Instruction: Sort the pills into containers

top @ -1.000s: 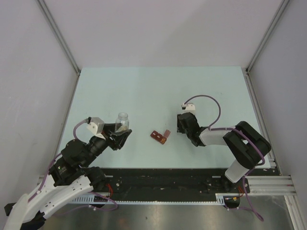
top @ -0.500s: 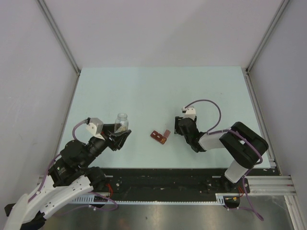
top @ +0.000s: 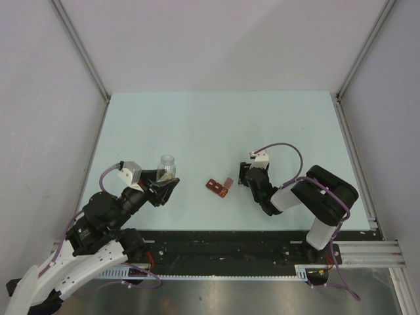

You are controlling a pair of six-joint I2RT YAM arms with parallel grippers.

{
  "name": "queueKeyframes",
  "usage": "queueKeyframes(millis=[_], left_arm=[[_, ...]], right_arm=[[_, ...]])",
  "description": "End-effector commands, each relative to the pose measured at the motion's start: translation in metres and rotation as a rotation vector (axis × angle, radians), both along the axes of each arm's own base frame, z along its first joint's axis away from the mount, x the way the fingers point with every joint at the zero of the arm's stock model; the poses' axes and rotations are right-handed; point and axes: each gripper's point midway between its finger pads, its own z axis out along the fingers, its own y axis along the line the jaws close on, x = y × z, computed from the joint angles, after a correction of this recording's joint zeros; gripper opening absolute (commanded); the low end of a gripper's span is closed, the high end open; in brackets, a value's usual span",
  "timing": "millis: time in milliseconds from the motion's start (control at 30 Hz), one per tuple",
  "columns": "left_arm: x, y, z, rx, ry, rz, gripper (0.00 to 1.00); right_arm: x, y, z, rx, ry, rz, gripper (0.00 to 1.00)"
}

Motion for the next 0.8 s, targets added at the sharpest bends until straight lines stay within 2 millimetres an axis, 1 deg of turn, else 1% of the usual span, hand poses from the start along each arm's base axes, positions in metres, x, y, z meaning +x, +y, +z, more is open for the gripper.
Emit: queueKeyframes(millis=[0,233,500,633,733,767], left_arm=[[-0.001,0.002,0.006,-0.013,-0.019,0.005,0.01],[-0.001,0.004,0.004,-0.011,-0.019,0.01,0.0],[-0.001,0.003,0.006,-0.011,-0.019,0.009,0.0],[-0.001,0.003,0.005,-0.012,-0.016,0.005,0.0],[-0.001,0.003,0.006,-0.013,-0.017,0.004,0.0],[-0.001,0.002,0.006,-0.013,-0.017,0.002,0.01]], right_arm=[[-0.023,-0.019,-0.042,-0.119,0.105,-0.009,0.65],[-0.027,-0.026,-0.049,-0.178,0.087,-0.049,0.62],[-0.036,-0.023,-0.059,-0.216,0.091,-0.038,0.61],[-0.04,-0.025,-0.062,-0.239,0.098,-0.044,0.61],[-0.043,-0.025,-0.062,-0.246,0.101,-0.045,0.59],[-0.043,-0.025,-0.062,-0.248,0.103,-0.046,0.55]])
